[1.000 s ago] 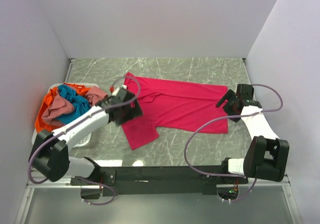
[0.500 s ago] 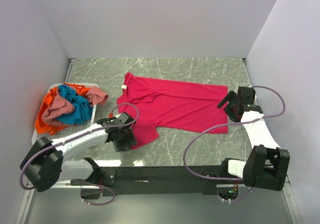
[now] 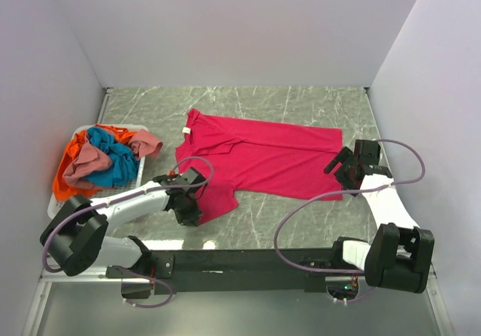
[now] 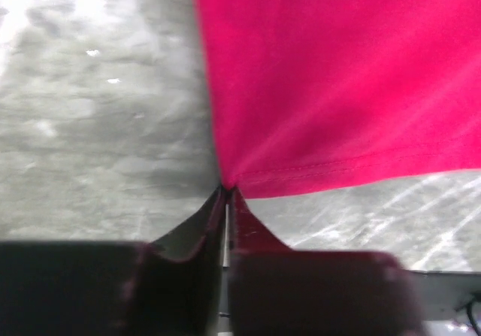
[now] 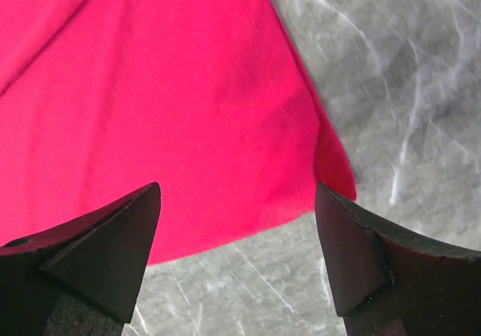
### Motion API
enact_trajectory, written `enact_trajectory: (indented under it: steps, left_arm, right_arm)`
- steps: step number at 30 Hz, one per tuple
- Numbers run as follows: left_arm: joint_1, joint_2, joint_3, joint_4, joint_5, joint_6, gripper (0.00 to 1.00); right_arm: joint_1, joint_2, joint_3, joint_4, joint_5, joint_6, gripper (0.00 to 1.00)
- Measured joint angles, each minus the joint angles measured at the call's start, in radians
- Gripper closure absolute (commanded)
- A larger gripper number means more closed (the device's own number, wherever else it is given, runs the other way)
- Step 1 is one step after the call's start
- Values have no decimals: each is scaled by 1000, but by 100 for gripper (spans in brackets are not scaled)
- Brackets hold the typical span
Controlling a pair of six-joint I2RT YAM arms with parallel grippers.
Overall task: Fold and stack the t-shirts
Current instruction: Fold the tshirt
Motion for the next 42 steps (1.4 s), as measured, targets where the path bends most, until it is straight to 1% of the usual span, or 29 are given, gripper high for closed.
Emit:
enact_trajectory:
  steps: [4, 10, 13, 14, 16, 22, 31, 33, 35, 36, 37, 38, 40, 42]
  left_arm:
    - [0, 0, -6, 43, 34, 10, 99]
    - [-1, -17, -18, 76, 40, 9, 99]
    - [-1, -28, -18, 74, 19, 8, 99]
    - [-1, -33, -17, 73, 11, 8, 99]
    - [-1, -40, -11, 69, 2, 9, 99]
    - [3, -41, 26, 54, -23, 10, 99]
    - [32, -48, 28, 18, -35, 21, 99]
    - [40, -48, 28, 21, -35, 26, 99]
    - [46, -52, 28, 21, -35, 29, 99]
    - [48, -54, 28, 21, -35, 31, 99]
    - [50, -55, 29, 21, -35, 33, 99]
    - [52, -55, 29, 21, -35, 34, 99]
    - [57, -56, 29, 21, -35, 36, 99]
    - [62, -59, 32, 21, -34, 38, 99]
  right_arm:
    - [-2, -42, -44, 0, 0, 1, 15]
    - [-2, -43, -83, -6, 0, 13, 20]
    - [-2, -42, -106, -2, 0, 27, 26]
    - [-2, -41, -115, 2, 2, 28, 32]
    - [-3, -29, -126, 2, 5, 34, 37]
    - [-4, 19, -136, 1, 11, 38, 35]
    - [-4, -23, -168, -26, 36, 56, 34]
    - [-4, -23, -168, -22, 45, 64, 36]
    - [-4, -18, -168, -15, 46, 74, 40]
    - [-4, -13, -168, -10, 45, 77, 44]
    - [-4, -8, -168, -2, 45, 77, 55]
    - [-4, -4, -168, 6, 44, 75, 61]
    - [-4, 3, -171, 18, 43, 80, 71]
    - [-4, 3, -179, 30, 43, 84, 76]
